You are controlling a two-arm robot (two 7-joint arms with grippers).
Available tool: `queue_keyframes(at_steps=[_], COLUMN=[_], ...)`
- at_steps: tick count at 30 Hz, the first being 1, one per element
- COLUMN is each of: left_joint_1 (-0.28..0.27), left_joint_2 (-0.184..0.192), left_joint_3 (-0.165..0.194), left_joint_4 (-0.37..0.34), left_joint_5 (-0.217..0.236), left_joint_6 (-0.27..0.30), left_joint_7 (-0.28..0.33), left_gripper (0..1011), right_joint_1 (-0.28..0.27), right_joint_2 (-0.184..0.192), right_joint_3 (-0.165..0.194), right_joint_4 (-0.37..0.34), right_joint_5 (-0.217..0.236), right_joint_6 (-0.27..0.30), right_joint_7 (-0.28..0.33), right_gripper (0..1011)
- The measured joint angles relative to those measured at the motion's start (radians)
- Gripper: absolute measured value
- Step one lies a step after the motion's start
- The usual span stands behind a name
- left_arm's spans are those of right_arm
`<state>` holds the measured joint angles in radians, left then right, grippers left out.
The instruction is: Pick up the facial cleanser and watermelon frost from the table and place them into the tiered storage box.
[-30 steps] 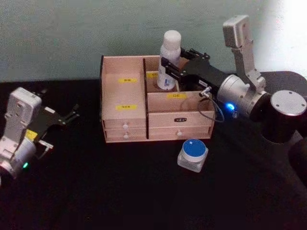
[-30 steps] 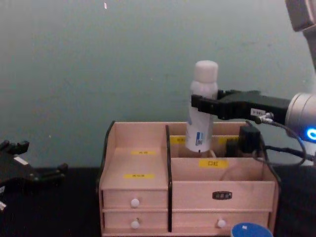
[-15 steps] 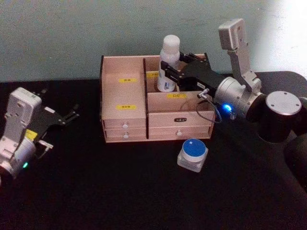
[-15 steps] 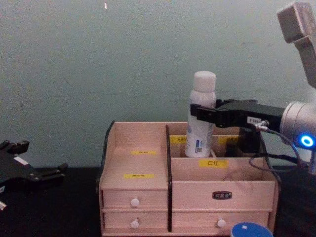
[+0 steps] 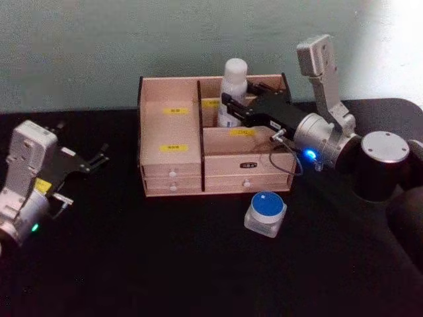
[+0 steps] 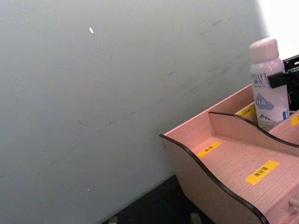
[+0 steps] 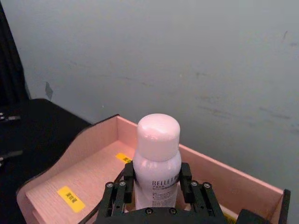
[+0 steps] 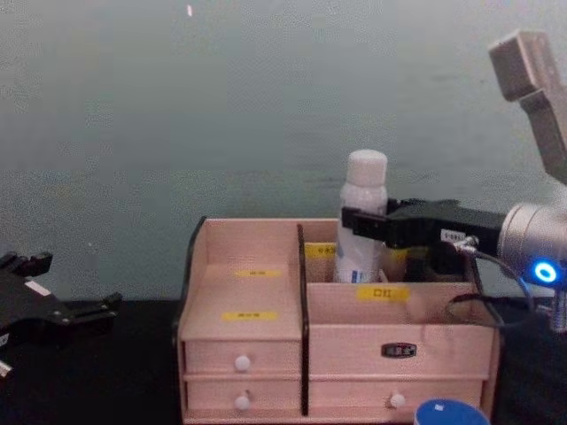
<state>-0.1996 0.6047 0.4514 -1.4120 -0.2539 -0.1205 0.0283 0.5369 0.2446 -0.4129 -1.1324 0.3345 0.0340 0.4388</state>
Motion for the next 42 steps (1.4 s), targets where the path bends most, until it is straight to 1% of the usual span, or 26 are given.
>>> queue_keyframes(at_steps=[17,24,35,38,39,40,41,42], left_joint_1=[0.0,0.0,0.0,0.0,0.0,0.0,0.0,0.0], left_joint_2=[0.0,0.0,0.0,0.0,0.0,0.0,0.0,0.0], left_joint_3=[0.0,0.0,0.0,0.0,0.0,0.0,0.0,0.0], left_joint_4=[0.0,0.0,0.0,0.0,0.0,0.0,0.0,0.0], left_joint_5=[0.0,0.0,0.0,0.0,0.0,0.0,0.0,0.0], left_joint_6=[0.0,0.0,0.0,0.0,0.0,0.0,0.0,0.0], left_joint_7=[0.0,0.0,0.0,0.0,0.0,0.0,0.0,0.0], left_gripper=[1002,1001,1001,1001,1001,1001,1001,1001], right_joint_1=[0.024,0.024,0.025,0.025,0.025,0.024,0.024,0.024], right_joint_2=[-0.028,-0.031,-0.031,-0.03,-0.03,-0.03,-0.03,-0.03], right_joint_3=[-0.003,-0.005,-0.005,-0.004,-0.004,-0.004,-0.004,-0.004], right_joint_4=[0.083,0.089,0.09,0.09,0.09,0.09,0.09,0.09], right_joint_5=[-0.022,-0.035,-0.034,-0.033,-0.033,-0.033,-0.033,-0.032], right_joint_6=[0.006,0.012,0.013,0.013,0.013,0.012,0.012,0.012], right_joint_7=[-0.005,-0.009,-0.009,-0.009,-0.009,-0.009,-0.009,-0.009], right_gripper=[589,589,592,685,685,750,767,807])
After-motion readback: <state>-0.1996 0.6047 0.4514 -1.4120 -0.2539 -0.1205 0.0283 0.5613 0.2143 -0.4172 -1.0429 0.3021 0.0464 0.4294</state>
